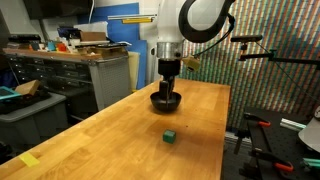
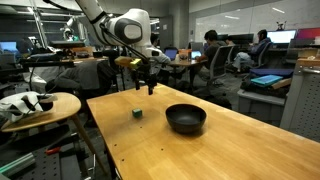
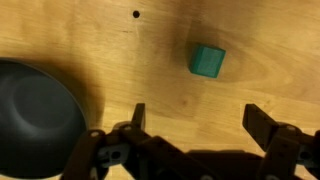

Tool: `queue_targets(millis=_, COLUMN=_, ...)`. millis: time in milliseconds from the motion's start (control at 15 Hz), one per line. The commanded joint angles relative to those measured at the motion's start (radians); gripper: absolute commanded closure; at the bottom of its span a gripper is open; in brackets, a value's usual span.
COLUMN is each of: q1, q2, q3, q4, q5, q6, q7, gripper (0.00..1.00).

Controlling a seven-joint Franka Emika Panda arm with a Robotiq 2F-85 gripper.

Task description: Place the green block in the bowl

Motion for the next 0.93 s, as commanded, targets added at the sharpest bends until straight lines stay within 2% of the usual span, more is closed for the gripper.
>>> queue_targets(millis=0, q1=0.023, q2=0.035, q3=0.009, q4=0.0, q5=0.003, q6=0.03, q7=0.077, gripper=0.0)
queue_targets(millis=867, q1=0.065, q2=0.179, q3=0.009, q4=-0.011, q5=-0.011, q6=0.132, q7=0.119, gripper=0.0)
